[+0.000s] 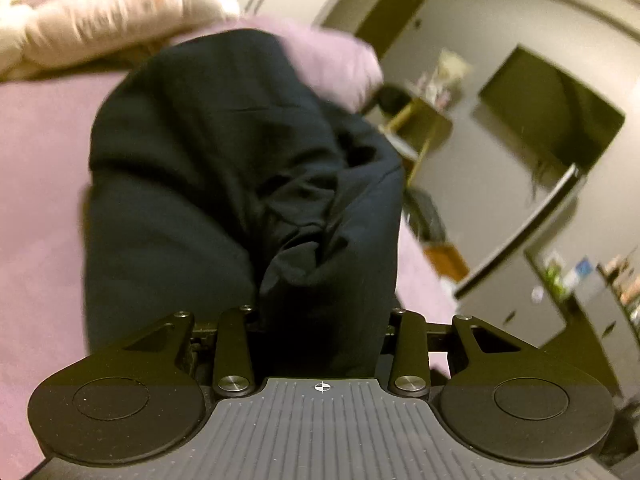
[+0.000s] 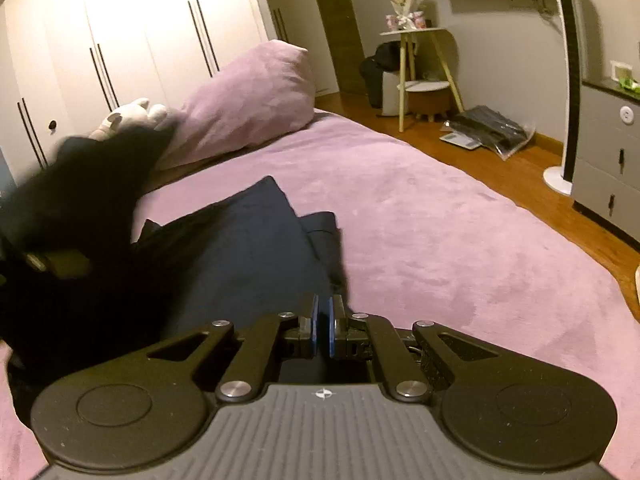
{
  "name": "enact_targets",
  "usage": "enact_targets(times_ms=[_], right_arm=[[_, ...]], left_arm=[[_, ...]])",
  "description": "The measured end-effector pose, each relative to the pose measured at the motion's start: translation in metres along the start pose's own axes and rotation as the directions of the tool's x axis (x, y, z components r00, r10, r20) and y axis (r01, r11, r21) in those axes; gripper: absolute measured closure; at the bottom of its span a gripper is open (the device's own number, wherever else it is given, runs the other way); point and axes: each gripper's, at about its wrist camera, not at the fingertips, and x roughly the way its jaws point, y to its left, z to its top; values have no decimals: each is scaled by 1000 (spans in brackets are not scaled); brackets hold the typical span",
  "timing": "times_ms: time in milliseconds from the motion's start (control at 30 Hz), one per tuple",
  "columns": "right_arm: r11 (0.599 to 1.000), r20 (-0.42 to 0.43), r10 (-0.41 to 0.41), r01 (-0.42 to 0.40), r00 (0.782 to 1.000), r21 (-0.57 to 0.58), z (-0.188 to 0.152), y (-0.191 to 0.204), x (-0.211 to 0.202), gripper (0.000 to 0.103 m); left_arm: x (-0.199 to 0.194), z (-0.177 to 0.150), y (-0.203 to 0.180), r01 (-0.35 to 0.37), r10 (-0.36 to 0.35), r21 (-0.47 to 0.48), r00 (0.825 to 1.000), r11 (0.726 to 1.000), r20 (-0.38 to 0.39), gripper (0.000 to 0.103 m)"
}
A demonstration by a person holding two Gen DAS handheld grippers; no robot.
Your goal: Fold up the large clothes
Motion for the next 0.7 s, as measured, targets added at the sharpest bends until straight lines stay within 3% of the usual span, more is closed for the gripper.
enact_targets(times_ms=[100, 133, 200, 233, 333, 467, 500, 600, 700], right_arm=[[1000, -6, -5, 6, 1000, 22, 2, -8, 1, 100], [1000, -9, -3, 3, 1000, 30, 4, -10, 1, 100], [999, -3, 11, -11, 1000, 42, 10, -10, -4, 99], [999, 6, 30, -30, 1000, 40, 14, -10, -7, 99], [989, 34, 147, -148, 989, 15, 37, 0, -15, 95], [936, -31, 352, -353, 935, -19, 66, 31, -5, 95], [929, -51, 367, -368, 929, -27, 68, 37, 1, 95], [932, -139, 336, -350, 931, -95, 59, 47, 25, 96], [959, -229, 197, -235, 953, -157, 31, 42, 47, 101]], left_arm=[[19, -25, -1, 14, -14, -2, 999, 1000, -29, 47], [17, -31, -3, 27, -27, 16, 1000, 1000, -9, 44], [6, -37, -6, 68, -69, 76, 998, 995, 12, 25], [-1, -37, -5, 89, -90, 83, 996, 992, 7, 22], [-19, -39, -2, 158, -160, 98, 987, 982, 8, 14], [-29, -44, -6, 161, -160, 119, 987, 980, -24, 14], [-33, -42, -5, 173, -171, 115, 985, 978, -29, 14], [-56, -39, 11, 193, -191, 62, 981, 979, -39, 15], [-86, -34, 39, 154, -155, -23, 987, 988, -31, 16]])
